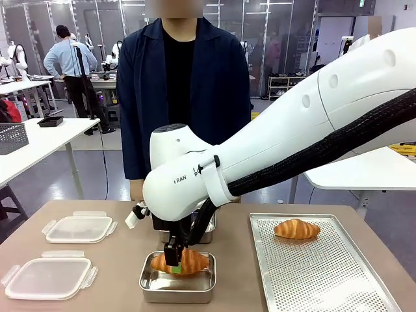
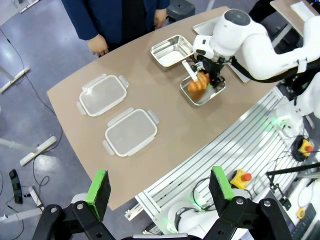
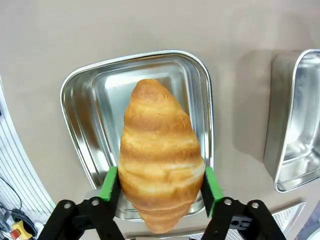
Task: Place the bread into the airtight container.
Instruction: Pick up a Butter Roll and place it into an empty Airtight Container.
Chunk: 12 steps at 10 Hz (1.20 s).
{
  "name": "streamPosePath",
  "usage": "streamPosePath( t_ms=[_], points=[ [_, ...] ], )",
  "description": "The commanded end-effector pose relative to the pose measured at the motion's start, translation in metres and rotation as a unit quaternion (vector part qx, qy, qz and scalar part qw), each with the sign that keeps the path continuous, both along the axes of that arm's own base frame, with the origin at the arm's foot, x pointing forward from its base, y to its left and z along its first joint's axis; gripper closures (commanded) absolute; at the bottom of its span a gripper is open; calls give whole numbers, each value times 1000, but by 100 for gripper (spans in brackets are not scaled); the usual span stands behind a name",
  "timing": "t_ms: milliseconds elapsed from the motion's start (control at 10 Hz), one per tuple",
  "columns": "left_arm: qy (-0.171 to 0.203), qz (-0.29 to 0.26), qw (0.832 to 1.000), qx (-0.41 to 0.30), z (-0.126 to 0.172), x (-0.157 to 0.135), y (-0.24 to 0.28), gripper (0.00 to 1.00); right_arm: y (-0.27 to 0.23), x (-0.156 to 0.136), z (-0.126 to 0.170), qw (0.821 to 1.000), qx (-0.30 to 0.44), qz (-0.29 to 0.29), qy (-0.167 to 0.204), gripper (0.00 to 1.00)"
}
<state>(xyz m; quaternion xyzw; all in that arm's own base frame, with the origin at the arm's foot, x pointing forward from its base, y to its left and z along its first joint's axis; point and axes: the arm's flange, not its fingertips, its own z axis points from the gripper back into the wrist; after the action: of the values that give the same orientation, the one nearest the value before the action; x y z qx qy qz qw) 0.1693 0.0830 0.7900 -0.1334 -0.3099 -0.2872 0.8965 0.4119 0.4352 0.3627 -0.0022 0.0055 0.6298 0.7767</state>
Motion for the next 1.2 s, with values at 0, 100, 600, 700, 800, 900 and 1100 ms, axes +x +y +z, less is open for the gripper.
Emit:
streamPosePath(
  t_ms=[0,100,600,700,800,900,1100],
  points=[
    [-1,0,1000,-2,4,0,-1,0,-7,-3,6,1000,-5,-1,-11,0],
    [-1,0,1000,-2,4,0,-1,0,-10,-3,8,1000,-2,0,-13,0],
    [-1,0,1000,-2,4,0,-1,0,-4,2,8,1000,2,-3,-7,0],
    [-1,0,1000,-2,4,0,-1,0,-4,2,8,1000,2,-3,-7,0],
    [-1,0,1000,-2,4,0,-1,0,-4,2,8,1000,2,-3,-7,0],
    [-1,0,1000,-2,4,0,-1,0,-4,2,8,1000,2,-3,-7,0],
    [-1,0,1000,-2,4,0,-1,0,-4,2,8,1000,2,-3,-7,0]
  ],
)
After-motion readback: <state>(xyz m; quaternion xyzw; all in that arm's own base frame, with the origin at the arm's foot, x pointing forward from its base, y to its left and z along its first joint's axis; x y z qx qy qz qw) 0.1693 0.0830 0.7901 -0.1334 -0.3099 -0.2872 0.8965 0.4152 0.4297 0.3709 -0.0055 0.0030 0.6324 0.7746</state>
